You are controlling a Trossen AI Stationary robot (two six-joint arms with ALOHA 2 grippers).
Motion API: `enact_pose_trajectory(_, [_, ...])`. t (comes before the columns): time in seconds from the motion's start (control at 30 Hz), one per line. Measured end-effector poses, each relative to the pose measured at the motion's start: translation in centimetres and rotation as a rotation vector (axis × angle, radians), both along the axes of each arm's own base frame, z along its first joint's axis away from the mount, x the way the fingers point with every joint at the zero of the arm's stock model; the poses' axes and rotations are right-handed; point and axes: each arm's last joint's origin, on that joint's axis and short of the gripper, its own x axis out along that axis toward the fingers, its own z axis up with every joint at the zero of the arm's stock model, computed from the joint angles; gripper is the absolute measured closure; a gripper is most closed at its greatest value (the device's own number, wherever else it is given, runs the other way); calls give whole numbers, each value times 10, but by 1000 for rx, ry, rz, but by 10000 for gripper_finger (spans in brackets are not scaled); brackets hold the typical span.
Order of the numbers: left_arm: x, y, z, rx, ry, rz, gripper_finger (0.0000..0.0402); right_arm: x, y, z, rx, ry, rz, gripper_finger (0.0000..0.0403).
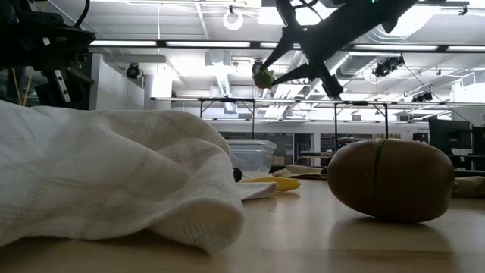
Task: Pick and placing Produce into tupperware
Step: Put the red strawberry into the transparent bin
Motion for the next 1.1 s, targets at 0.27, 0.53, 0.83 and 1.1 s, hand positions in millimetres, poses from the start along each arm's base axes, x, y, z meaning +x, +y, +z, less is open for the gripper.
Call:
enact_pose_trajectory(0.27, [0, 0, 0, 0, -1, 0, 401, -1, -29, 2, -60, -1, 2, 275])
enact_pose_trajectory(0.53, [0, 0, 0, -1, -1, 0, 401, -2, -57, 14, -189, -85, 17, 275])
enact_pose_trajectory(0.83, [0, 0, 0, -1, 0, 0, 401, -8, -79, 12, -244, -58, 119, 275])
enact_pose_trajectory(1.1, [0, 0, 0, -2, 0, 10, 401, -9, -89, 21, -306, -25, 200, 275])
